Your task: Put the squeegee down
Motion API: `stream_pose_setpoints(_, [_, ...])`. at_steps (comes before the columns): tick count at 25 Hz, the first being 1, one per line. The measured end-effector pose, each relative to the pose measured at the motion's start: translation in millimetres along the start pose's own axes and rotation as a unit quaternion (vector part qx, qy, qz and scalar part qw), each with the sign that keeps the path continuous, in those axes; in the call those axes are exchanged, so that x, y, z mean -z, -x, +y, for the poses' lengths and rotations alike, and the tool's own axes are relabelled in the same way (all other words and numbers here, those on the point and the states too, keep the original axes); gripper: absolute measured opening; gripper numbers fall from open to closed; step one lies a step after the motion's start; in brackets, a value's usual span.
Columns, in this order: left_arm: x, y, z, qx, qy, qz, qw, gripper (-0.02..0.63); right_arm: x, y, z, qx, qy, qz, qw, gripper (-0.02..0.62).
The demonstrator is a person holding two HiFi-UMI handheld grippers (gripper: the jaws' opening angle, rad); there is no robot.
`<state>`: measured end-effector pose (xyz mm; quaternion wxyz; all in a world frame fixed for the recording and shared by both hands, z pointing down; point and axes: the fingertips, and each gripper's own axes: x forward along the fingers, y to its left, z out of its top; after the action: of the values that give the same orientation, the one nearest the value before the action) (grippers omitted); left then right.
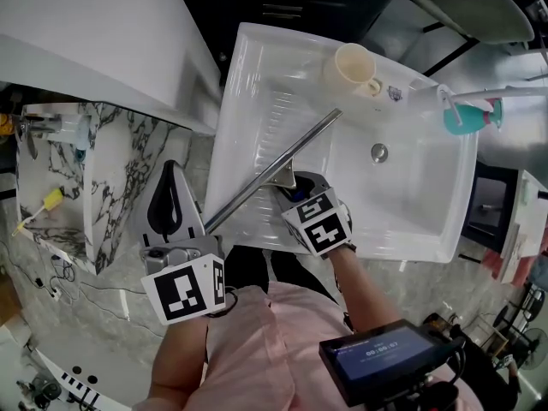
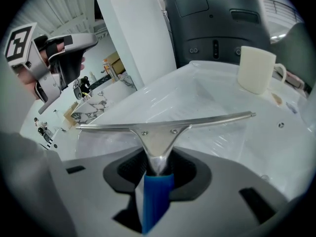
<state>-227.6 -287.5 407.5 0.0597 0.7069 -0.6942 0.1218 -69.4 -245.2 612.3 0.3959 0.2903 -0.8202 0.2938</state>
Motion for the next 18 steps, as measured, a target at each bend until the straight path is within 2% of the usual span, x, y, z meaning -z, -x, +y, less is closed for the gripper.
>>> stream_pose_setpoints(5, [-1.3,-0.3,0.4,0.0,0.001,-0.002,1.0,0.009,1.8,-1.0,0.6,-0.005,0.0,0.009,1.0,0.143])
stream_pose_setpoints(11, [-5.2,0.3,-1.8,0.002,0.001,-0.006,1.0,0.009,3.4,0.1,6.8,-0.018,0.007,0.021,1.0,0.212])
stream_pose_setpoints(18, [-18.8,8.4,-8.3,0.008,-0.003,-0.023,0.9997,0.009,-3.2,17.3,2.5,0.0,0.015,0.003,1.0,0.218])
